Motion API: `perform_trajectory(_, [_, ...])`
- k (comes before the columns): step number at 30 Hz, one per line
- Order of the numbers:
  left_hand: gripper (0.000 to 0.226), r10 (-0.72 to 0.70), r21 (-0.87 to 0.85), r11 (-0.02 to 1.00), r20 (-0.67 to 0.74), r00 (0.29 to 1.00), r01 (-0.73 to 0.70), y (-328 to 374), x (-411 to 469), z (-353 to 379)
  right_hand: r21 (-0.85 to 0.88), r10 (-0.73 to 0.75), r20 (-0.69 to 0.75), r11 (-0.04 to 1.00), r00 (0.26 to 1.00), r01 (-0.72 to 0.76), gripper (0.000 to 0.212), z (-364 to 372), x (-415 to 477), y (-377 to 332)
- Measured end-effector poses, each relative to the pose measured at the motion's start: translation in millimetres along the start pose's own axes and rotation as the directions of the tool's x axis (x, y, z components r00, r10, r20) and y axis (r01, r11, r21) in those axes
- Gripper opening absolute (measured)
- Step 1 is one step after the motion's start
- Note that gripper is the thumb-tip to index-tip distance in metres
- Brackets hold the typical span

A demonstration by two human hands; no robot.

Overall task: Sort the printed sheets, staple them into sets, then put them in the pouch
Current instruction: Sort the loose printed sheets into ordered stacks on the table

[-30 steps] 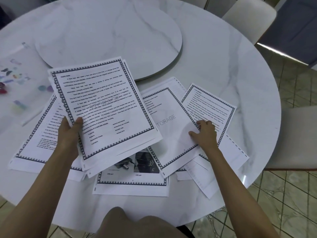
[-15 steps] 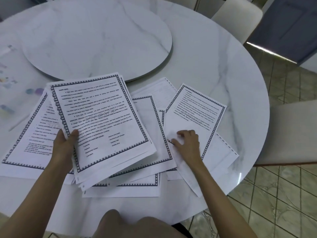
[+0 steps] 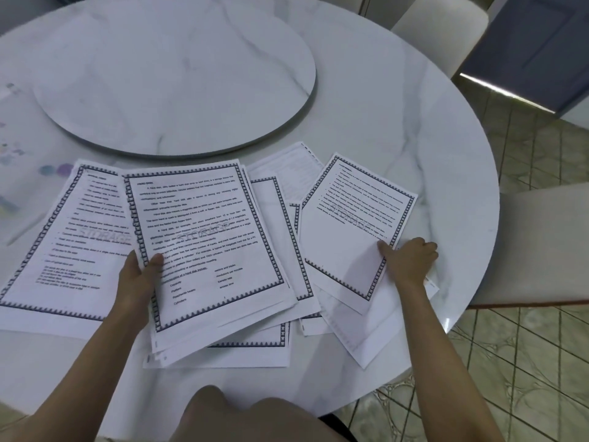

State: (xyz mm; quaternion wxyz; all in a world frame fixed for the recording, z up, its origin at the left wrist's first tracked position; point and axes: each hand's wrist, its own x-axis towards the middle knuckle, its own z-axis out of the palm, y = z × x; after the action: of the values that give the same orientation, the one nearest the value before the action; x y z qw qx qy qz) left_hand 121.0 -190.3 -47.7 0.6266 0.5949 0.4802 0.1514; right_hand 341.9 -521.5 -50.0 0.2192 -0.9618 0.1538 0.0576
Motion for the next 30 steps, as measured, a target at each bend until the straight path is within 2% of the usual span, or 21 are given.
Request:
perform_trajectory(15, [0.038,0.052,0.143,0.988,0.056,0.997,-0.060,-7.5,-6.5,19.5,0.038,0.095,0.046,0.995,0.994,-0.097,0.057,-0.8,19.6,-1.5])
perform_trajectory(18, [0.038,0.061,0.152,0.986,0.062,0.996,-0.070,-7.2,-7.9,20.0,0.155,0.100,0.031,0.983,0.995,-0.104,0.047,-2.9,22.2,-1.0])
perform_trajectory(22, [0.038,0.067,0.143,0.987,0.066,0.996,-0.076,-6.2,-8.3,20.0,0.309,0.033,0.009,0.950,0.999,-0.034,0.025,-8.0,23.8,6.8])
perform_trajectory(26, [0.037,0.069,0.123,0.989,0.079,0.994,-0.079,-4.9,-8.1,20.1,0.497,-0.005,-0.040,0.867,0.999,0.024,0.022,-15.8,20.7,9.0])
perform_trajectory(30, [0.031,0.100,0.118,0.987,0.097,0.990,-0.111,-2.3,-8.8,20.3,0.552,-0.067,-0.086,0.827,0.994,0.104,0.015,-19.8,22.4,16.5])
